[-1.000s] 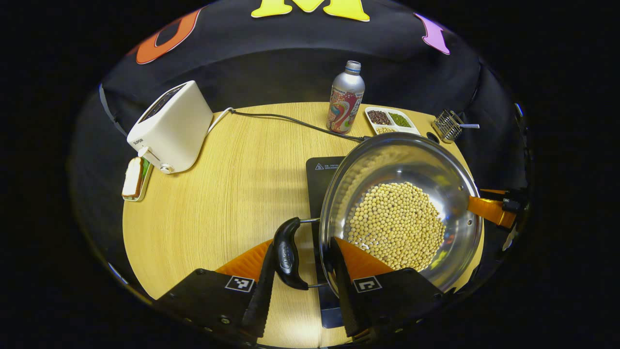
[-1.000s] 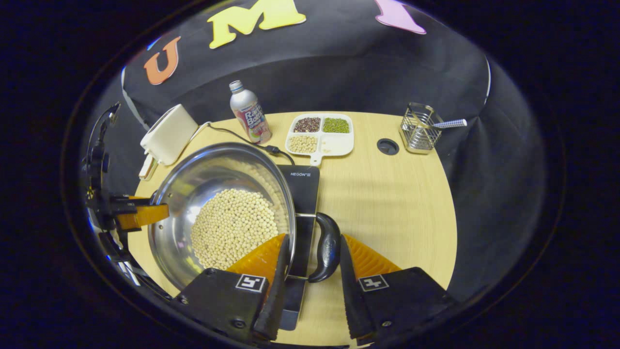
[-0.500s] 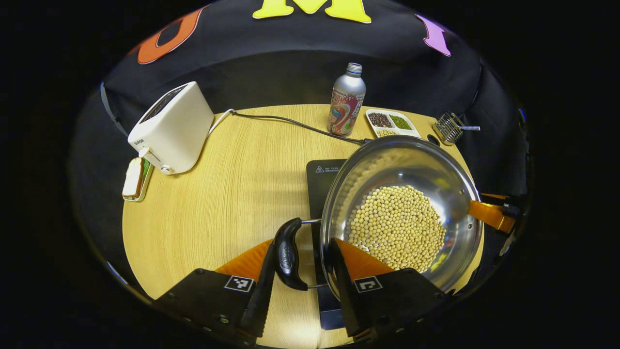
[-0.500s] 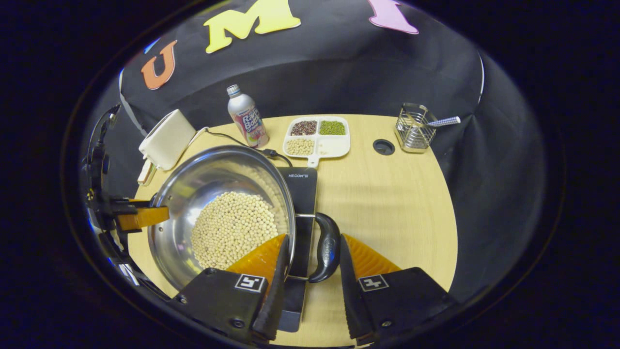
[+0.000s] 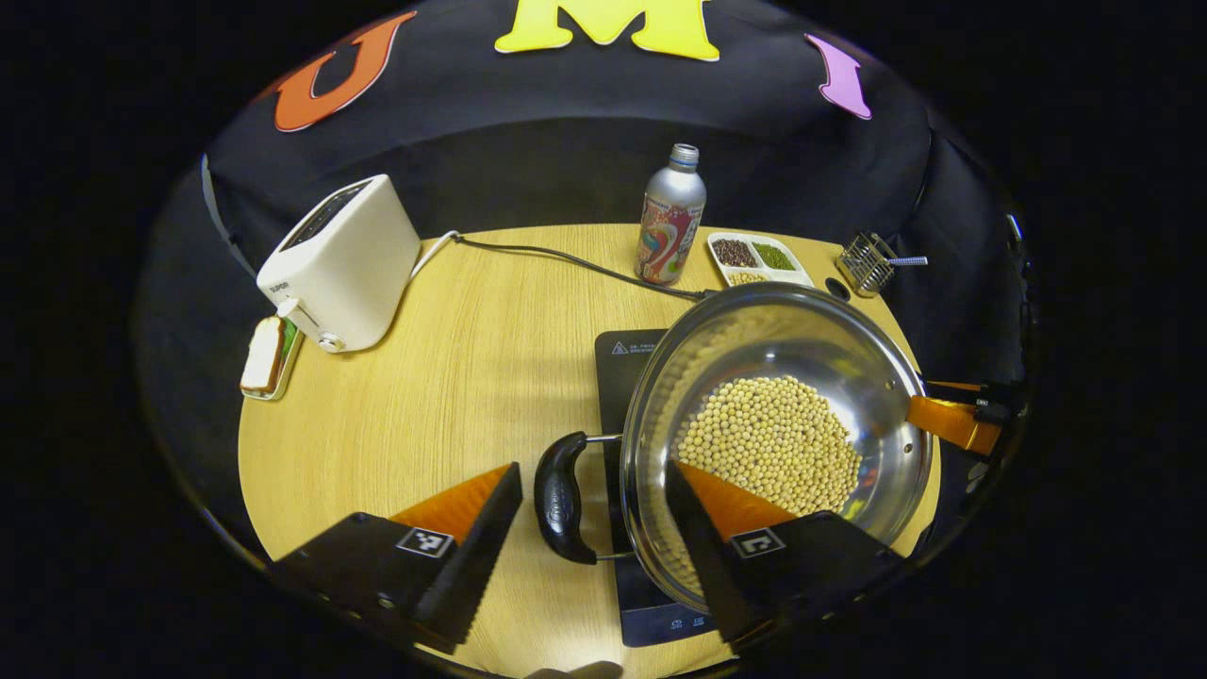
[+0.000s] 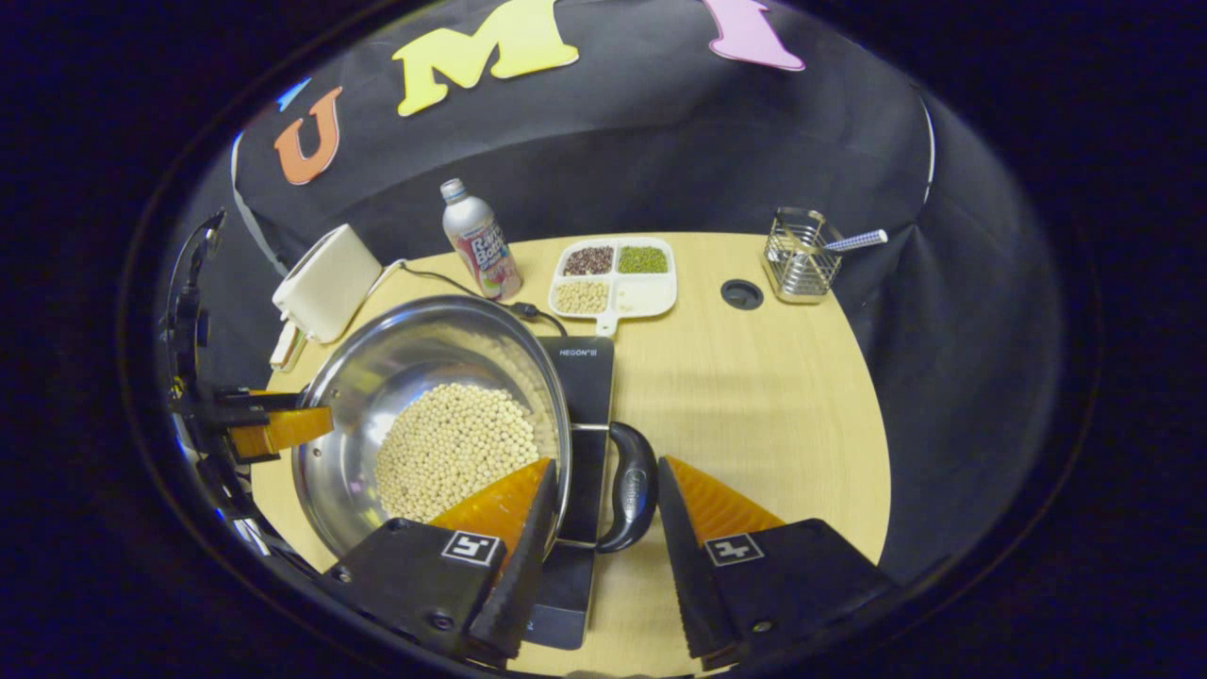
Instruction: First push the handle of the pot to place it horizontally, then grasp the pot with both hands and set it on the induction cooktop.
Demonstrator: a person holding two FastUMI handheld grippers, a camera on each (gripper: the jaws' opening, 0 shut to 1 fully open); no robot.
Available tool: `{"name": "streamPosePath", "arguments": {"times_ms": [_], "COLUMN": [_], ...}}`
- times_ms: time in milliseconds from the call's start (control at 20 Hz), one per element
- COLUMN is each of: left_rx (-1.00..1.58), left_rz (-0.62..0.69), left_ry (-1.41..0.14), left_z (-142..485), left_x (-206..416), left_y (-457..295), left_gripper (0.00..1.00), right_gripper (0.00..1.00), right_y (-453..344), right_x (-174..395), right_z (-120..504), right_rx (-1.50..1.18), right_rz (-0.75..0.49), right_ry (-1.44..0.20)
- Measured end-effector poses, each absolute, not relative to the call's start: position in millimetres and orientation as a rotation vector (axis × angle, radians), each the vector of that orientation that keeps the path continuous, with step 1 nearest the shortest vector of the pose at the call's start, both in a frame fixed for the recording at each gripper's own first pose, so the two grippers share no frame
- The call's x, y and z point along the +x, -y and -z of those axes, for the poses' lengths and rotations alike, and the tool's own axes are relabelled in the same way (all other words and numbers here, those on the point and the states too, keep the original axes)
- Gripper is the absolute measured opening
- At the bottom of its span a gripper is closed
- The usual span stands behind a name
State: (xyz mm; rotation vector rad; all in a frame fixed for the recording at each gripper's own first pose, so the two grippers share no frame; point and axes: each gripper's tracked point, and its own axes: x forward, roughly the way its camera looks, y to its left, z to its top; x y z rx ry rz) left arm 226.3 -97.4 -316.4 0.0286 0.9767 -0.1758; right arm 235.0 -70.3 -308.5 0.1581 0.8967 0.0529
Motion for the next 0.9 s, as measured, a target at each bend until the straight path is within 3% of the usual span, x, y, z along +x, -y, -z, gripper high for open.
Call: {"name": "streamPosePath", "arguments": {"times_ms": [50, 150, 400, 900], "left_rx": [0.025, 0.036, 0.033, 0.048], "left_rz": [0.164, 0.139, 0.11, 0.105], "left_ry": [-0.938, -0.834, -0.635, -0.457], "left_z": [307, 285, 227, 156], "left_x": [227, 228, 209, 166], "left_y": [96, 92, 88, 43], "left_gripper": [0.98, 0.98, 0.98, 0.98], "right_gripper": [0.69, 0.8, 0.8, 0.8], "right_y": [74, 70, 52, -1], "right_x": [239, 235, 214, 169], "right_z": [305, 284, 236, 153], "right_rx": [0.136, 0.133, 0.09, -0.02], "right_rz": [-0.041, -0.055, -0.072, -0.08], "right_ry": [-0.859, -0.786, -0.663, -0.494]}}
